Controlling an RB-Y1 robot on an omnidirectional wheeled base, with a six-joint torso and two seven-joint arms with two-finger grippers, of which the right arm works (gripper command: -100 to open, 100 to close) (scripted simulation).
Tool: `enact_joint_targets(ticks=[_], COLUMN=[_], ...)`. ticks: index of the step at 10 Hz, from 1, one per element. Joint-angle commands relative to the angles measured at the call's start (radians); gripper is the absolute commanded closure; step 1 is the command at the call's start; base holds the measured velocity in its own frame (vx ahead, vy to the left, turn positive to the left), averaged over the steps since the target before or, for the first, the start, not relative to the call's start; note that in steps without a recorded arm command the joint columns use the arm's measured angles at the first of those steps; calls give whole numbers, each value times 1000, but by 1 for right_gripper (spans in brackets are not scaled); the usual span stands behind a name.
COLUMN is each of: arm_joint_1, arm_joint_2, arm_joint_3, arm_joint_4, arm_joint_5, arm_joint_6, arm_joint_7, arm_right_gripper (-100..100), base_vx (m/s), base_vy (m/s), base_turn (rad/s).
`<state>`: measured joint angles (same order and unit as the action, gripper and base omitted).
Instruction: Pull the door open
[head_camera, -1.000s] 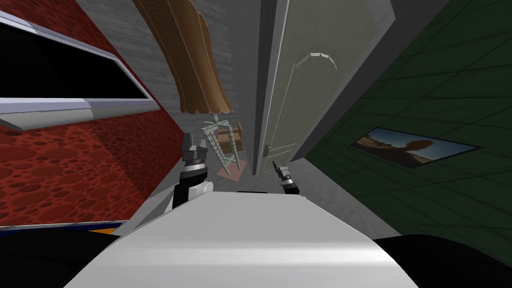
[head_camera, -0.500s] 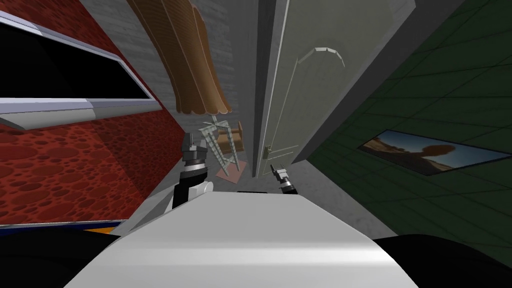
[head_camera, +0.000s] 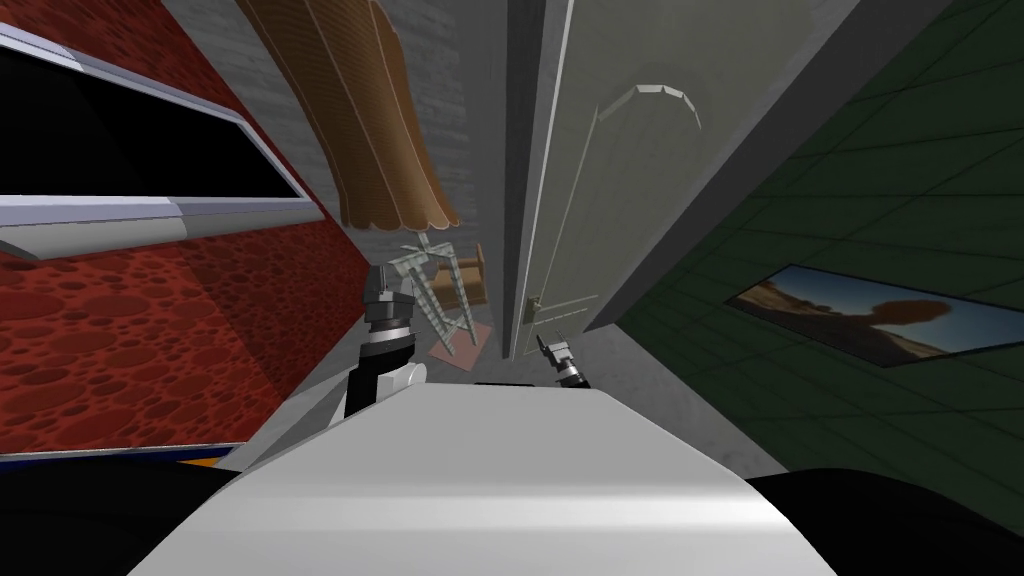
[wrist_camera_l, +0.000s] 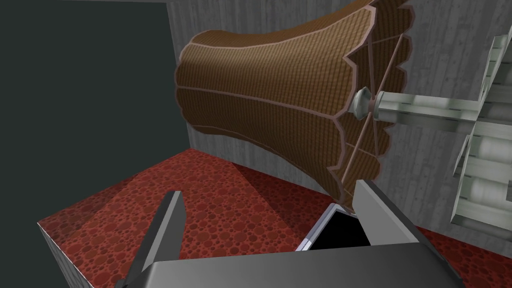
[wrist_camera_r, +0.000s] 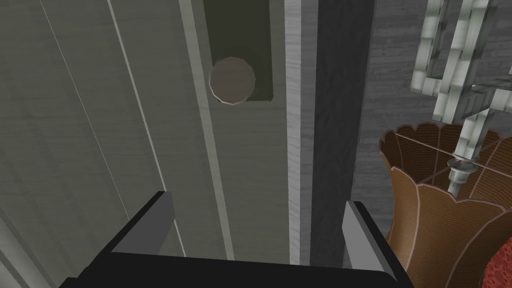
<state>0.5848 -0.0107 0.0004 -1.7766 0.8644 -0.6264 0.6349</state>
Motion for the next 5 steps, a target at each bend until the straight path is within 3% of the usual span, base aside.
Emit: enact_joint_targets(ticks=[1,4,5], arm_joint_1=[4,11,11], arm_joint_2=[4,18,12], arm_joint_3=[-1,-1,-1], arm_joint_4=[13,39,29], arm_joint_5=[29,83,73], arm_joint_6=[-9,-23,-19], arm_joint_7=[15,42,33], arm_right_gripper=[-100,-100,-100], base_vx=[123,174,97], base_vy=[-72,-83,-45], base_turn=[37,6,7])
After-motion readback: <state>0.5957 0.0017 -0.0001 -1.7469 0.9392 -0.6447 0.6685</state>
